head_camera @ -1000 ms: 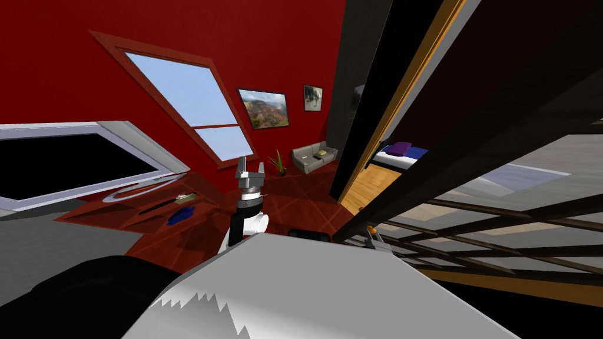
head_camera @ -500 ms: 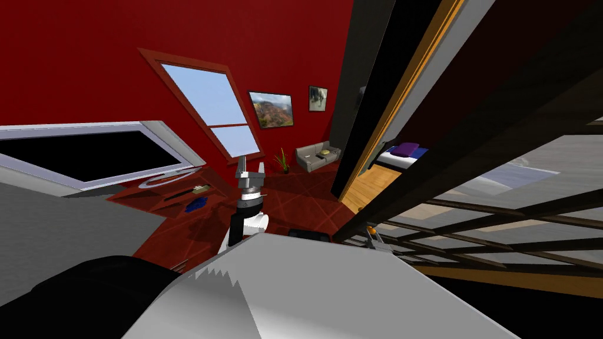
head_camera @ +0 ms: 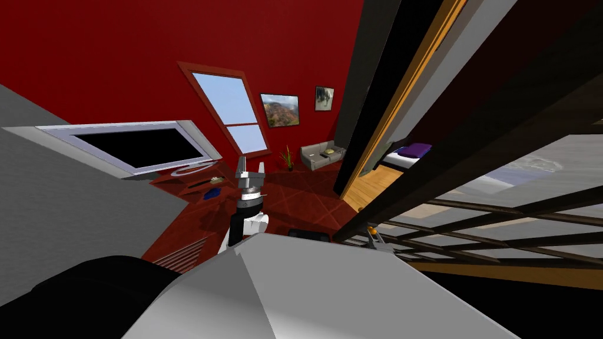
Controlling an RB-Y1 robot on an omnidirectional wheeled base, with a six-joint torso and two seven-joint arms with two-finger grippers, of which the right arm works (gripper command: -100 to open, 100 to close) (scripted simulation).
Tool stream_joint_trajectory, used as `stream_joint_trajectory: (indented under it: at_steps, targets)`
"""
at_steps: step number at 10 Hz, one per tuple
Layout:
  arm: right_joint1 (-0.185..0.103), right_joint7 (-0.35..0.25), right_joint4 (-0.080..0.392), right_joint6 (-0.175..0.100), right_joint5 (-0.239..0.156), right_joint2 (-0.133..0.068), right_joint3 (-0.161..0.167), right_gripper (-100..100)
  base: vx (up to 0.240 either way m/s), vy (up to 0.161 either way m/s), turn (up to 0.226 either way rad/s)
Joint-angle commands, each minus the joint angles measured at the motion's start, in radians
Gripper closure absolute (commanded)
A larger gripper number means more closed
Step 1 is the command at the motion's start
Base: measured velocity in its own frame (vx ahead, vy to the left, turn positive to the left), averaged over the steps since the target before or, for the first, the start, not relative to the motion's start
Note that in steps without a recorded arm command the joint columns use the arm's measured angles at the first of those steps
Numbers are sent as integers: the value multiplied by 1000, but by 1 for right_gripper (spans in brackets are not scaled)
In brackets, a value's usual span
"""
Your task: Pull the door open
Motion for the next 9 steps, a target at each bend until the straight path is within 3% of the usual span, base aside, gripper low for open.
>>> stream_joint_trajectory:
  at_steps: [1, 9]
  targets:
    - [-5, -11, 8, -13, 6, -4, 10, 100, -214, -41, 121]
    - [-29, -47, 53, -33, 22, -13, 32, 100, -179, -32, 102]
